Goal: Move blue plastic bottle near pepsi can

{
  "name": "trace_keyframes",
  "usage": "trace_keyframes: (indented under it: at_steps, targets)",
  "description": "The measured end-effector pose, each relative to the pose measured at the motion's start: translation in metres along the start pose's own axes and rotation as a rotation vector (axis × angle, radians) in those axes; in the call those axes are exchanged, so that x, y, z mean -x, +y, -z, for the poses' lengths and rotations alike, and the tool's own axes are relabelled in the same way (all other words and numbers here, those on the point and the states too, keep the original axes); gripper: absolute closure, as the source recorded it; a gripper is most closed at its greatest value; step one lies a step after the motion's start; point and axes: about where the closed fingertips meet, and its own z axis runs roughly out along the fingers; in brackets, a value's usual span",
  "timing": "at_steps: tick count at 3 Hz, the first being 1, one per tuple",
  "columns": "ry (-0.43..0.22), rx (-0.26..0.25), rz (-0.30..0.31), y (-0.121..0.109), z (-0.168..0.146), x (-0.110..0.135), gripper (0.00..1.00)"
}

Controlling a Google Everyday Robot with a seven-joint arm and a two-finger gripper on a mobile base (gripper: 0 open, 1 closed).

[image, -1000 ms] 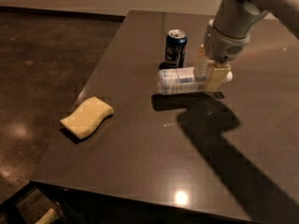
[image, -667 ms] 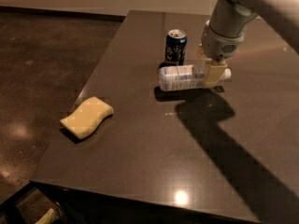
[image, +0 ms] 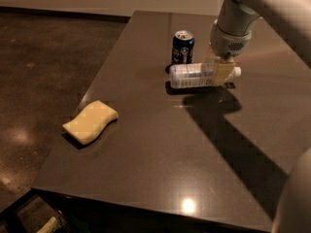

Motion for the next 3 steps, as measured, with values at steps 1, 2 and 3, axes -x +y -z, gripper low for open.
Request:
trace_keyframes:
  at_steps: [1,2,3]
  targets:
    - [-0.002,-0.006,0.002,-0.0012,-0.0012,0.0011,0.13]
    - [-0.004,-0.009,0.003,-0.0027,-0.0032,0.0018,0.00]
    - [-0.004,-0.009,0.003,-0.0028,-0.0032,0.0018,0.00]
